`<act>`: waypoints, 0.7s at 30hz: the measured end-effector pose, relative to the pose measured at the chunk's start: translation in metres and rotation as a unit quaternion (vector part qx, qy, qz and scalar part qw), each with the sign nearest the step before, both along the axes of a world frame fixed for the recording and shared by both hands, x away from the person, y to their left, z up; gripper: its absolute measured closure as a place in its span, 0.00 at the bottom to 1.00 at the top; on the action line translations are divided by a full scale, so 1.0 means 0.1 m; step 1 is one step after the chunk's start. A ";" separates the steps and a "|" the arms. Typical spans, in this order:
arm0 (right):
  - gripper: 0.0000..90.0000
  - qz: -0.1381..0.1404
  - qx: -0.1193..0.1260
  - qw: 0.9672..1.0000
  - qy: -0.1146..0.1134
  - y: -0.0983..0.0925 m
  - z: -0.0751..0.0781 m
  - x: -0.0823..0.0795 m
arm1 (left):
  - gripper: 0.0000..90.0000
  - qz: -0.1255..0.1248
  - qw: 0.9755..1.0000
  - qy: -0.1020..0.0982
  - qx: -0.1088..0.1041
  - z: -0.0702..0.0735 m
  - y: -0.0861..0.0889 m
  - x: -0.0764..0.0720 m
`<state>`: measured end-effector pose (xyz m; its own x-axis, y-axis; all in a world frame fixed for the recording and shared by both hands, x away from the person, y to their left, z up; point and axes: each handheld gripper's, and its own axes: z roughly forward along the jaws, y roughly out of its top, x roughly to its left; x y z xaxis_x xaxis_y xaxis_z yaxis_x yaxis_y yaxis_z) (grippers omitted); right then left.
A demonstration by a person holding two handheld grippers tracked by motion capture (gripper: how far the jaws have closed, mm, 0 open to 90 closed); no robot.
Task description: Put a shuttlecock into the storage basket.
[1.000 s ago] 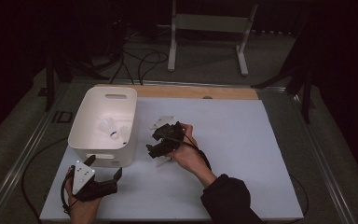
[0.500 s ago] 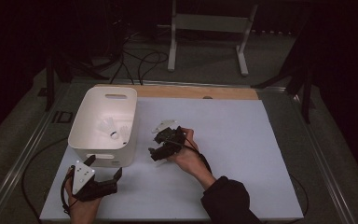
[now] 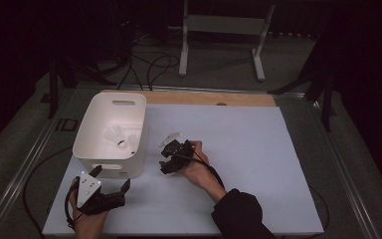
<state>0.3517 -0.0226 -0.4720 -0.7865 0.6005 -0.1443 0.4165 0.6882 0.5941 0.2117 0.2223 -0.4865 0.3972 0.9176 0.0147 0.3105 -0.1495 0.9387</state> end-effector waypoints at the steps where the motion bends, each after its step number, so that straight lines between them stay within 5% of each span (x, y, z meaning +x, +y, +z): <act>1: 0.31 0.000 0.000 1.000 -0.001 -0.01 0.00 0.00 | 0.00 0.000 1.000 0.000 0.000 0.00 0.00 0.00; 15: 0.57 -0.034 0.017 0.999 0.015 -0.31 0.08 0.05 | 0.00 0.000 1.000 0.001 0.001 0.00 -0.01 0.00; 21: 0.77 -0.043 0.038 0.998 0.032 -0.46 0.11 0.09 | 0.00 -0.001 1.000 0.001 0.001 0.00 -0.01 0.00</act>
<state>0.3606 -0.0683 -0.4610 -0.7377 0.6734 -0.0479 0.5103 0.6027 0.6135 0.2119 0.2211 -0.4868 0.3982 0.9172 0.0154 0.3125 -0.1515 0.9378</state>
